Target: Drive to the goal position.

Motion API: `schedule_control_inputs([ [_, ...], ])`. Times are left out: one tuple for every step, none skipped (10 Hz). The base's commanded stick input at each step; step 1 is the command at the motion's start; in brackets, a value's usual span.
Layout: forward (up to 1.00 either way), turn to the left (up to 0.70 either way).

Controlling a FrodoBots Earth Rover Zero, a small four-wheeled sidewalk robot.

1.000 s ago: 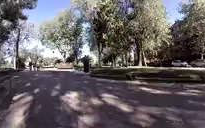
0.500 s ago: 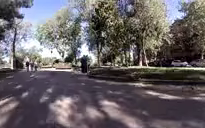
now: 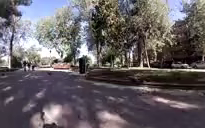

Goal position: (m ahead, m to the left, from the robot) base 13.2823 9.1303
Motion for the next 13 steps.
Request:
schedule_control_inputs([
  [1.0,0.42],
  [1.0,0.42],
  [1.0,0.42],
  [1.0,0.42],
  [1.0,0.42],
  [1.0,0.42],
  [1.0,0.42],
  [1.0,0.42],
  [1.0,0.42],
  [1.0,0.42],
  [1.0,0.42],
  [1.0,0.42],
  [1.0,0.02],
])
